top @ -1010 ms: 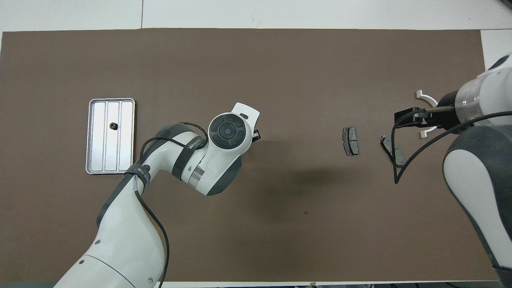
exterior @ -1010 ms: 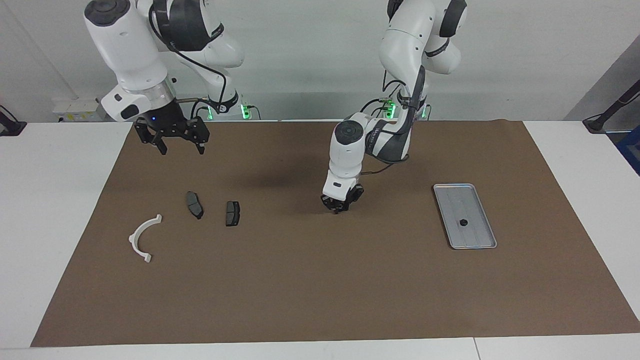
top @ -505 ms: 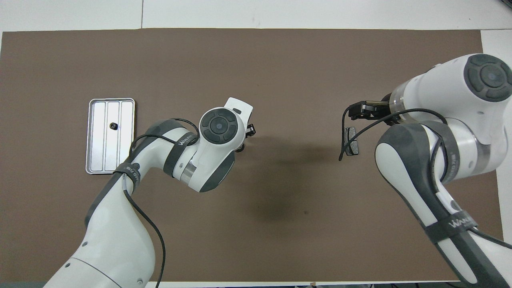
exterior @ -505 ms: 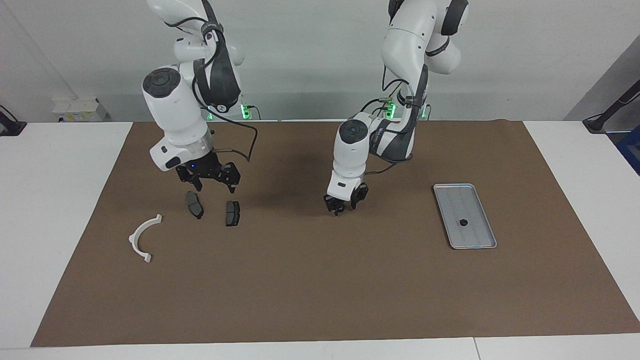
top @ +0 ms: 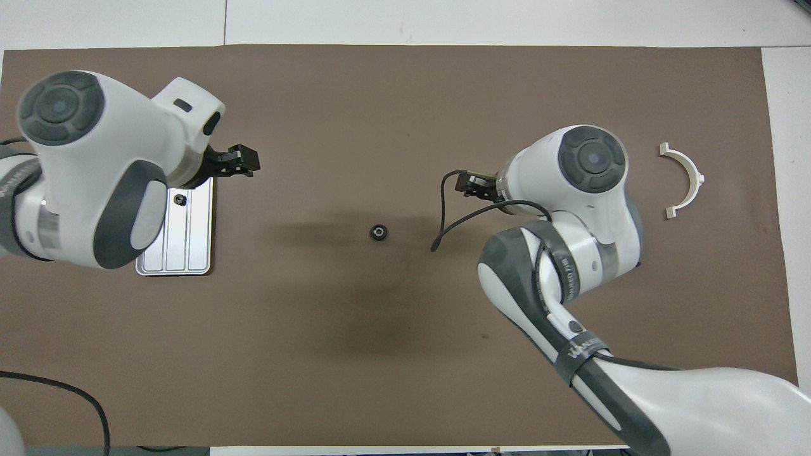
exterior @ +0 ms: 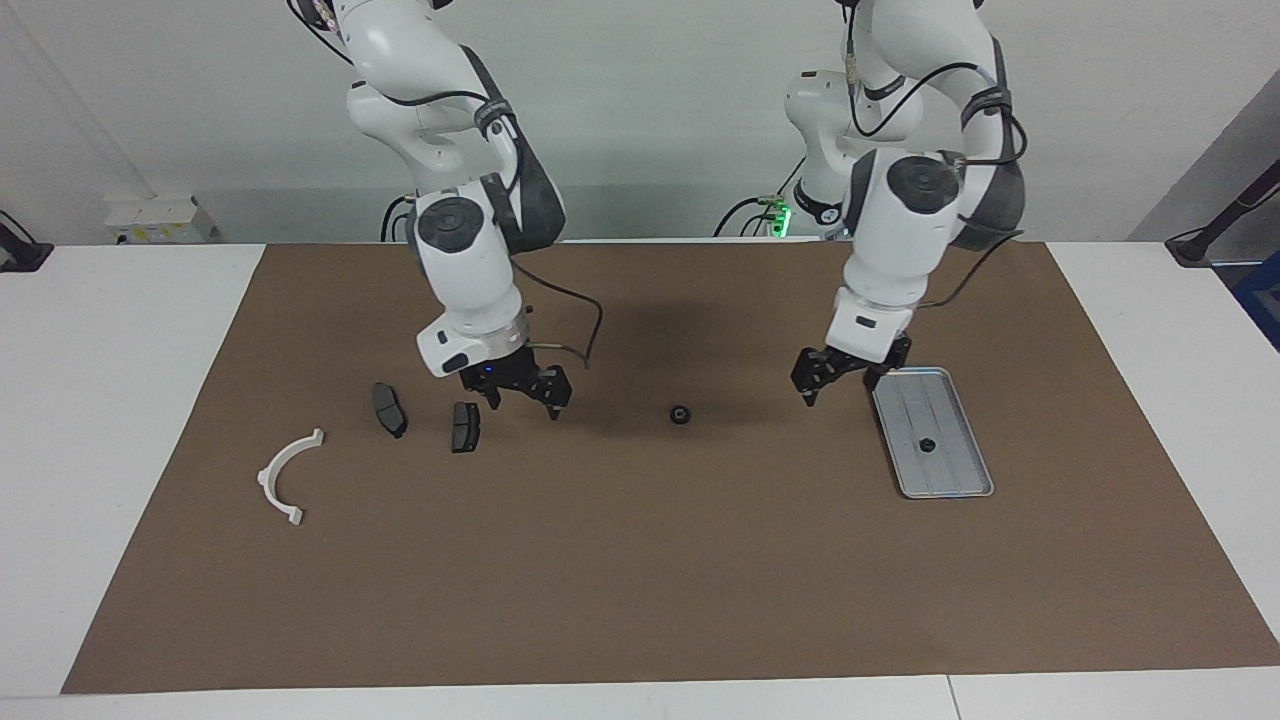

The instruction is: Place bearing gear from tray to pile

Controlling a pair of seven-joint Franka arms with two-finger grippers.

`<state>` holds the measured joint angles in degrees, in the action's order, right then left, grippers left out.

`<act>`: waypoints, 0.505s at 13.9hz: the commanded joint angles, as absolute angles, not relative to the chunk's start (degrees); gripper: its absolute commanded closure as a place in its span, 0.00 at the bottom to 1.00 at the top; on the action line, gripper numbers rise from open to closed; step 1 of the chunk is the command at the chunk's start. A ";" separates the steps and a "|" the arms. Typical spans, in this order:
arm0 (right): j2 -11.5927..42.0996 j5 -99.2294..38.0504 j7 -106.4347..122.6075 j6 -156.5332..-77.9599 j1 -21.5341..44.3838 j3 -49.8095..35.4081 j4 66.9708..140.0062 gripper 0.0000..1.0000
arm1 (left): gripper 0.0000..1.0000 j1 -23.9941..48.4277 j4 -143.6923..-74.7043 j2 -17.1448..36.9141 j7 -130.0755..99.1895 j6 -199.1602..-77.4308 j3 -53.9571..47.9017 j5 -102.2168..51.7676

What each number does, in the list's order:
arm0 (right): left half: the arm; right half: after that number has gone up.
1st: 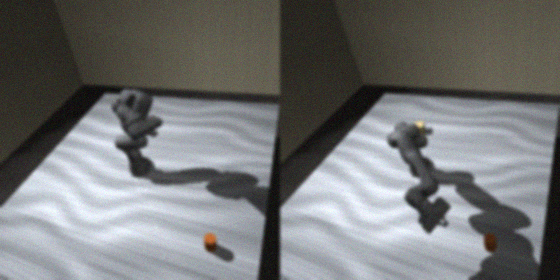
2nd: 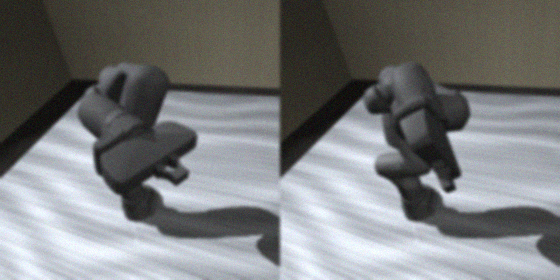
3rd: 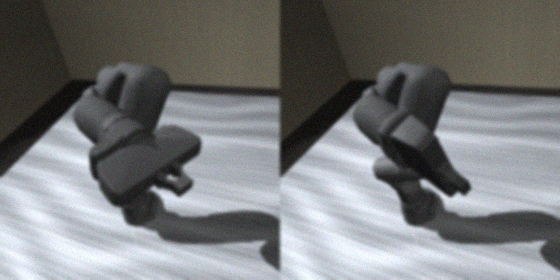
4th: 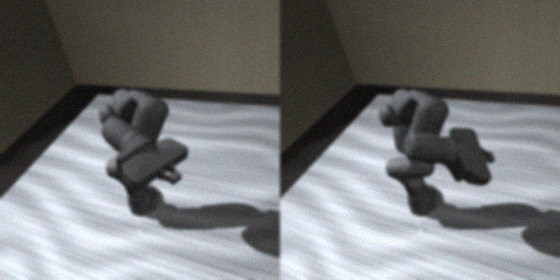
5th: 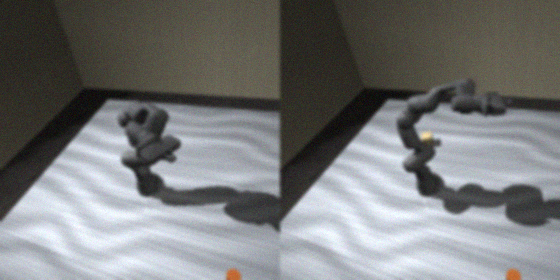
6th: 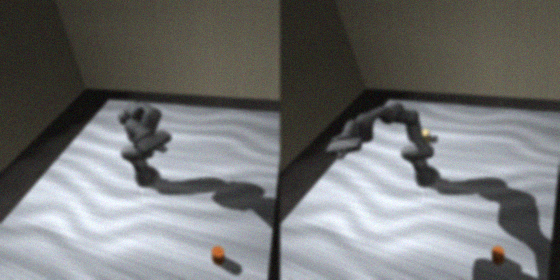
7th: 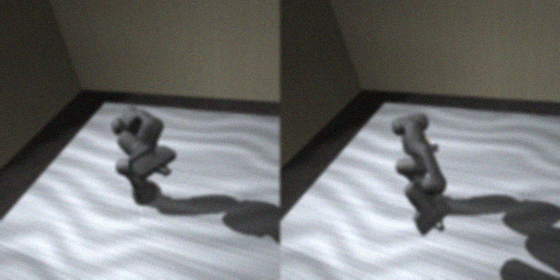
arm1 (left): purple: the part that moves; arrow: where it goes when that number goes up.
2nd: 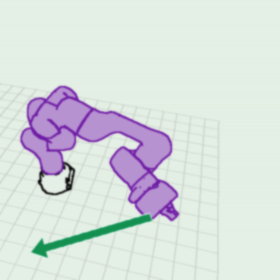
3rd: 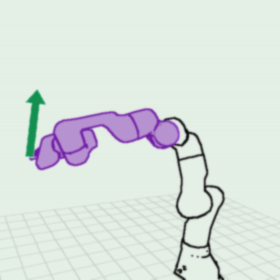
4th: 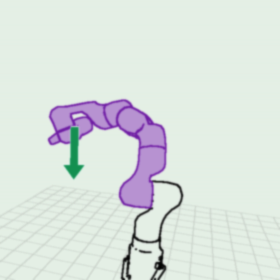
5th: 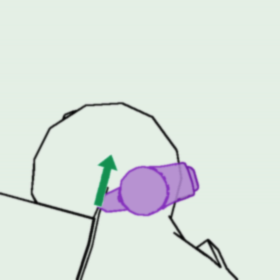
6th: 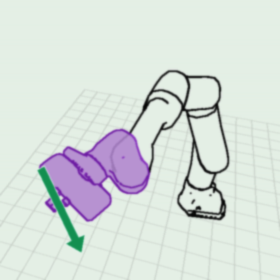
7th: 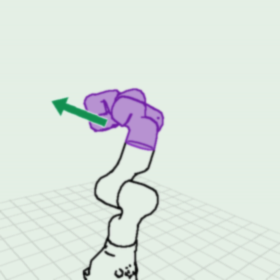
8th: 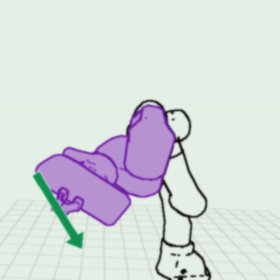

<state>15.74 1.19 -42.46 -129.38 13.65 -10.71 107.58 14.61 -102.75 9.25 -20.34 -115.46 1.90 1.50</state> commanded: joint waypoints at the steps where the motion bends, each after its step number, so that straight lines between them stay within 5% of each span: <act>1: 19.50 7.71 -50.94 -126.93 18.17 -10.55 102.06 0.00 | 0.00 7.06 -103.09 9.58 -8.83 -114.43 1.23 -0.34; 7: 34.96 12.39 -70.73 -117.34 27.42 -10.55 80.88 0.00 | 0.00 0.09 -110.03 12.73 2.63 -125.76 1.41 -1.41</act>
